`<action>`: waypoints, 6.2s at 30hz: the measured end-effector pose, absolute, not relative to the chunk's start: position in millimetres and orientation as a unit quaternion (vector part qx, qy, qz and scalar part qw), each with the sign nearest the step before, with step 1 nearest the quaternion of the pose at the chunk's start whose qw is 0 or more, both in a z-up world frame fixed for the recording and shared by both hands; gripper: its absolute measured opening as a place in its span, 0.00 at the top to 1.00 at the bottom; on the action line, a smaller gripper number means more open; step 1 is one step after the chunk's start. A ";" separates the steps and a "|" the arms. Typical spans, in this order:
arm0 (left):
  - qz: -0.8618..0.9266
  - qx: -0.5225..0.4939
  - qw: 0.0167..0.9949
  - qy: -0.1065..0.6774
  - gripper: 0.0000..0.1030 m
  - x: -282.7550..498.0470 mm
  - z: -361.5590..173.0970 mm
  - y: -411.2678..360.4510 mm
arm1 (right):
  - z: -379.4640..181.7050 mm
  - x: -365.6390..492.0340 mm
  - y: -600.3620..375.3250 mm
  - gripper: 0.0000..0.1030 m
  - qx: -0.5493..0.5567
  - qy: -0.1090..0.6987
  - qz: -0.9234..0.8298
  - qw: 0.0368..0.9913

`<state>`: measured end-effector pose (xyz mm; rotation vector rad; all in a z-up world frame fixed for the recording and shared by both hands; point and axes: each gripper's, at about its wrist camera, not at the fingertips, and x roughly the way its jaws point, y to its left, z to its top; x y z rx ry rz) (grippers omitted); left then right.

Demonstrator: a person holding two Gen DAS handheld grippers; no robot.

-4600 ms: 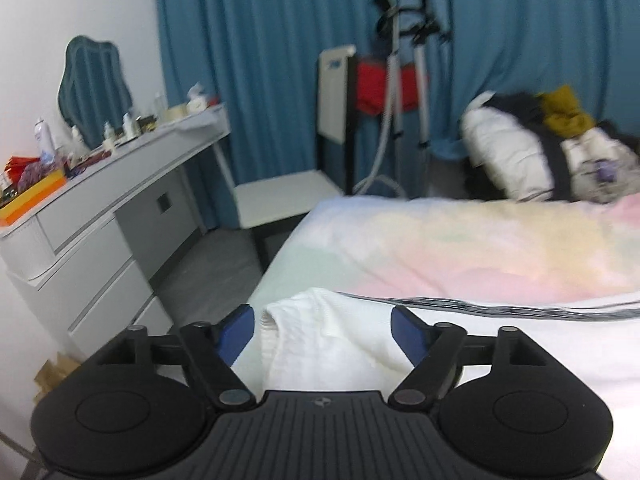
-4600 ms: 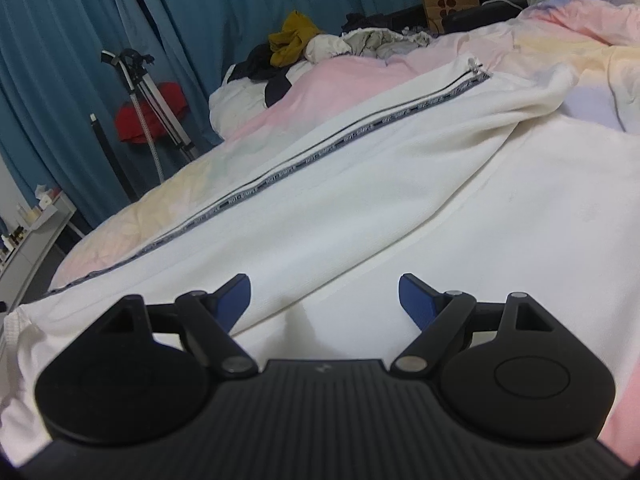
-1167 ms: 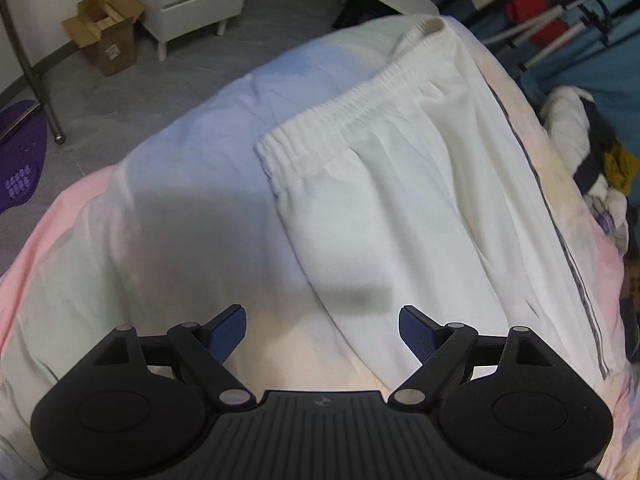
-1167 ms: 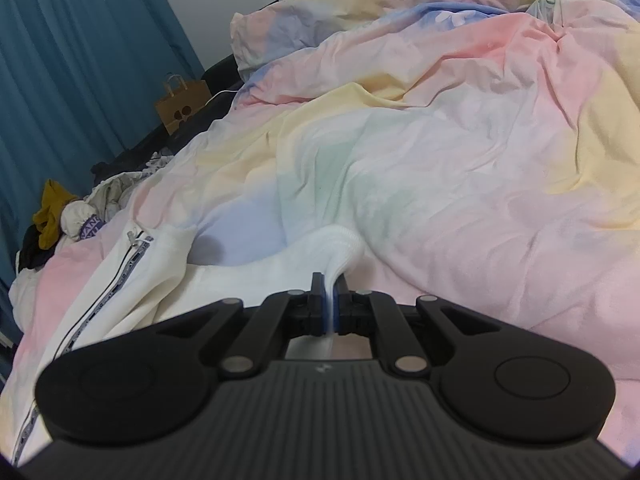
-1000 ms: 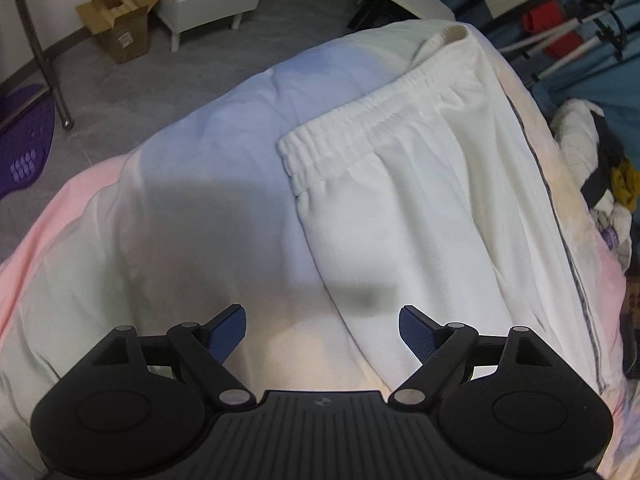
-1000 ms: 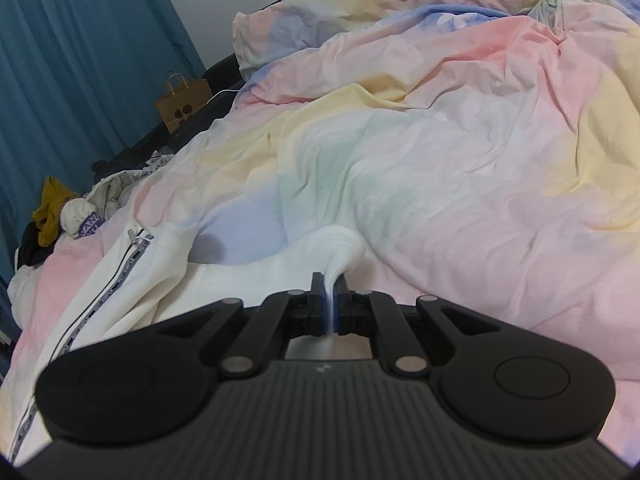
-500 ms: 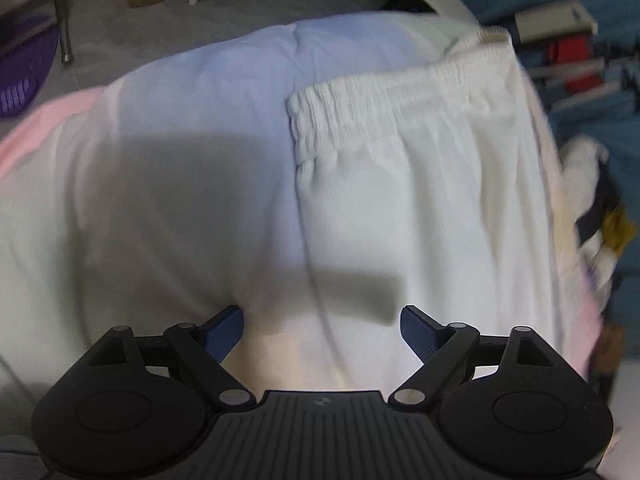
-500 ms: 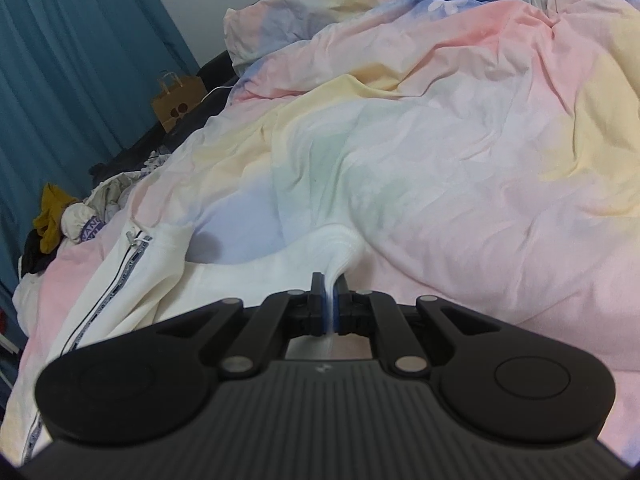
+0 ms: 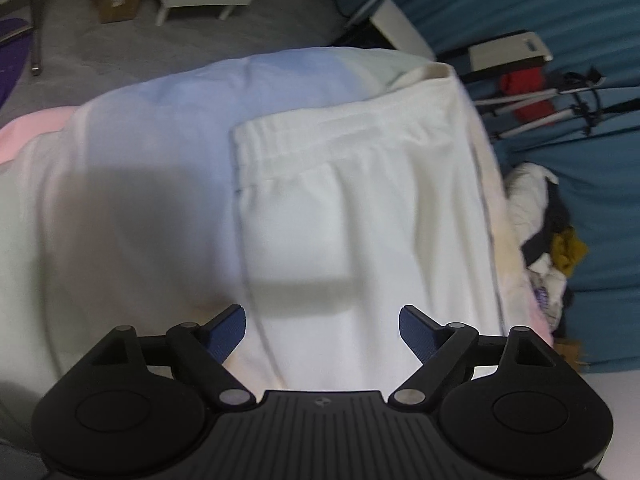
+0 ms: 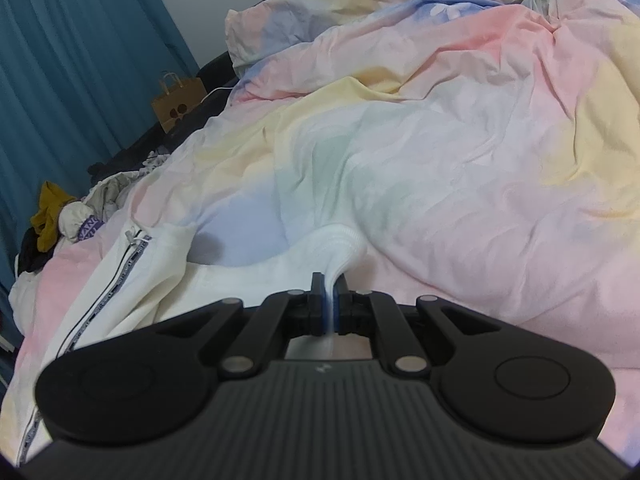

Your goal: Fold clothes

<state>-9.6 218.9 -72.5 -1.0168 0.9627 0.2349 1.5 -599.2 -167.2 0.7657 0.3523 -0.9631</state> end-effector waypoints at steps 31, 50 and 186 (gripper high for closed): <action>0.017 -0.457 0.832 0.314 0.91 -37.2 -36.1 231.2 | -138.9 -44.7 -589.2 0.95 0.409 0.044 -0.458 0.788; -0.005 -0.536 0.802 0.265 0.92 201.0 -1.3 232.5 | -52.1 194.2 -624.2 0.94 0.279 0.084 -0.400 0.869; -0.482 0.266 0.765 0.336 0.97 197.8 -121.8 -432.3 | -203.7 16.8 -574.3 0.37 0.546 0.187 -0.354 0.736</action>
